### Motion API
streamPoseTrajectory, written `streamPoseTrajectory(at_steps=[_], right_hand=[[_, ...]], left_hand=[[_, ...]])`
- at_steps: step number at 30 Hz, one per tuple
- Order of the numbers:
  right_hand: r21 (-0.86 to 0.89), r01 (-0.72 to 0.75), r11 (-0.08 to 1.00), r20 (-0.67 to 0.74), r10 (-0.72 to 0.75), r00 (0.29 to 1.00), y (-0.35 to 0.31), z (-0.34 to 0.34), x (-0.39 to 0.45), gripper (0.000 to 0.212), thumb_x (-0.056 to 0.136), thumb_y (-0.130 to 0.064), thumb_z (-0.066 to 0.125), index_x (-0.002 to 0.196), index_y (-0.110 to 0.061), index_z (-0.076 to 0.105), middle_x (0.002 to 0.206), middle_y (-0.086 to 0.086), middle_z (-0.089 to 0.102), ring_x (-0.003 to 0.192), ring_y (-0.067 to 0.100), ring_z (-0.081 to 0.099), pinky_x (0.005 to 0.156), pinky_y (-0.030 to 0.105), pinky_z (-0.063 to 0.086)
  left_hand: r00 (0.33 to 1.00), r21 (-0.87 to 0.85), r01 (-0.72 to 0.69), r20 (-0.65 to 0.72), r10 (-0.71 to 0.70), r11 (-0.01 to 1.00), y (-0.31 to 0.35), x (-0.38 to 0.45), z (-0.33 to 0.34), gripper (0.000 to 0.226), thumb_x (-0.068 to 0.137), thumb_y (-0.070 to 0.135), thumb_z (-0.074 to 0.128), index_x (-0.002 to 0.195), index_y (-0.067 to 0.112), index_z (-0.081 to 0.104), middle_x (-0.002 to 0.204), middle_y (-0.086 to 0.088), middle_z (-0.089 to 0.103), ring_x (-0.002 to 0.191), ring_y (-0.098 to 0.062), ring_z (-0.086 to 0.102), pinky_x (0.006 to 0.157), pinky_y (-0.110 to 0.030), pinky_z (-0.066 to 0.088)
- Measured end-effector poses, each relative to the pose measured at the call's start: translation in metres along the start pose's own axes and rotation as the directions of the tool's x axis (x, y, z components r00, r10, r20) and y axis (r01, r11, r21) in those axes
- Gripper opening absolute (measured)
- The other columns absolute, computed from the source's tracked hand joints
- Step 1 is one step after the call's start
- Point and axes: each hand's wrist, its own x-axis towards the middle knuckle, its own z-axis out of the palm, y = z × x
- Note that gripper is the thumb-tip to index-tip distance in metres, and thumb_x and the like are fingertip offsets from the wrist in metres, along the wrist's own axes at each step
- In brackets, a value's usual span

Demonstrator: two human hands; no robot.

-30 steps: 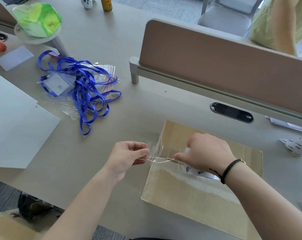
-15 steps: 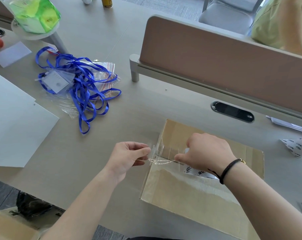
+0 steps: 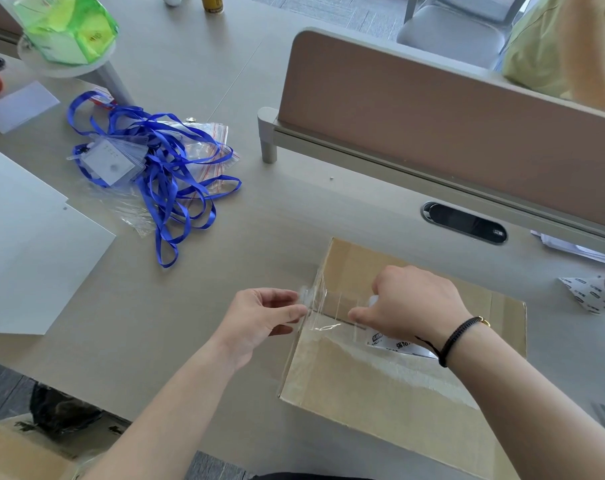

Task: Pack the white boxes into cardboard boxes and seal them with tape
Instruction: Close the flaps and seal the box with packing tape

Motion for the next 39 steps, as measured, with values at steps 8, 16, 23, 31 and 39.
streamPoseTrajectory(at_steps=[8, 16, 23, 31, 39], right_hand=[[0.004, -0.001, 1.000, -0.003, 0.001, 1.000, 0.000, 0.001, 0.001, 0.041, 0.082, -0.060, 0.061, 0.072, -0.021, 0.051, 0.072, -0.006, 0.059, 0.068, 0.018, 0.056, 0.052, 0.027, 0.034], [0.011, -0.006, 1.000, -0.010, 0.006, 1.000, 0.000, 0.001, 0.000, 0.043, 0.081, -0.060, 0.062, 0.070, -0.021, 0.049, 0.070, -0.006, 0.059, 0.064, 0.016, 0.055, 0.053, 0.026, 0.035], [0.026, -0.019, 0.999, -0.018, 0.019, 1.000, -0.001, 0.000, 0.000, 0.039, 0.080, -0.054, 0.064, 0.067, -0.020, 0.049, 0.067, -0.005, 0.059, 0.062, 0.016, 0.055, 0.051, 0.026, 0.034], [0.061, -0.015, 0.998, -0.039, 0.018, 0.999, 0.001, 0.001, -0.002, 0.043, 0.079, -0.056, 0.063, 0.066, -0.020, 0.043, 0.066, -0.005, 0.057, 0.061, 0.017, 0.053, 0.052, 0.026, 0.035], [0.272, 0.016, 0.962, -0.028, -0.009, 1.000, 0.016, 0.000, -0.006, 0.064, 0.074, -0.072, 0.067, 0.059, -0.018, 0.036, 0.054, -0.004, 0.042, 0.053, 0.018, 0.041, 0.050, 0.028, 0.029]], left_hand=[[0.991, -0.023, 0.078, 0.115, -0.075, 0.997, -0.006, 0.002, -0.007, 0.039, 0.075, -0.002, 0.083, 0.113, 0.006, 0.073, 0.112, -0.016, 0.075, 0.093, -0.023, 0.071, 0.086, -0.039, 0.059], [0.976, 0.286, -0.149, -0.111, 0.187, 0.947, -0.008, 0.002, 0.000, 0.036, 0.085, 0.014, 0.080, 0.114, 0.032, 0.070, 0.113, 0.012, 0.070, 0.104, -0.009, 0.066, 0.087, -0.030, 0.056], [0.924, 0.384, -0.316, -0.081, 0.373, 0.867, -0.017, -0.020, 0.029, 0.024, 0.098, 0.013, 0.061, 0.102, 0.028, 0.079, 0.081, 0.013, 0.077, 0.077, -0.015, 0.073, 0.074, -0.025, 0.057], [0.975, 0.401, -0.222, 0.071, 0.211, 0.889, -0.020, -0.023, 0.052, 0.054, 0.107, 0.042, 0.034, 0.155, 0.015, 0.037, 0.160, 0.012, 0.032, 0.146, 0.003, 0.024, 0.116, -0.016, 0.016], [0.994, 0.207, 0.012, 0.100, -0.034, 0.978, 0.021, 0.008, 0.063, 0.075, 0.095, 0.073, 0.034, 0.145, 0.020, 0.051, 0.141, 0.008, 0.052, 0.137, -0.016, 0.048, 0.120, -0.043, 0.032]])
